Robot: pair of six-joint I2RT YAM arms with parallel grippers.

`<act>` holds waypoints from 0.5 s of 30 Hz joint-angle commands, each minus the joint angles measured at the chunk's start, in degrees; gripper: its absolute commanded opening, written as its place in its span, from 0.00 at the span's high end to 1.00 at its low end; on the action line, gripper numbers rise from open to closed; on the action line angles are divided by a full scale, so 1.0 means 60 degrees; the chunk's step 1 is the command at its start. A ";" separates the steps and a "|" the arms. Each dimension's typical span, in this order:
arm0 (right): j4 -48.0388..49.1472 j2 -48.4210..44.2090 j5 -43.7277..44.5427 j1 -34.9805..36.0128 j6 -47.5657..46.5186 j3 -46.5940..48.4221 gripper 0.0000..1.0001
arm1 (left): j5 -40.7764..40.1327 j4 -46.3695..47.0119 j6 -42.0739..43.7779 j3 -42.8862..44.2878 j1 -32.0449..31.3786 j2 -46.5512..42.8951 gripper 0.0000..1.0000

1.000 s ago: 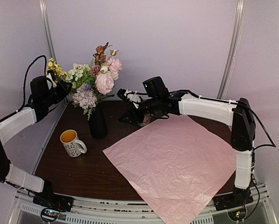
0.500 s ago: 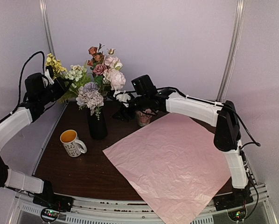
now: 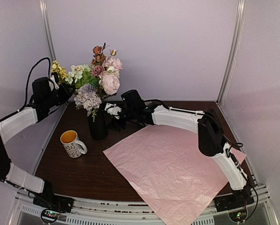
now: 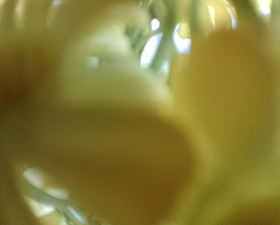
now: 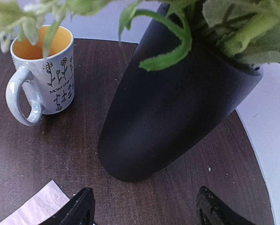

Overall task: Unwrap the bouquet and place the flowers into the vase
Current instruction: Place the fake flower in the vase.

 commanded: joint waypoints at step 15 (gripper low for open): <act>0.2082 0.0877 0.0253 0.0191 -0.0378 0.1392 0.25 | -0.0600 -0.1388 0.1820 0.0311 -0.0986 0.0878 1.00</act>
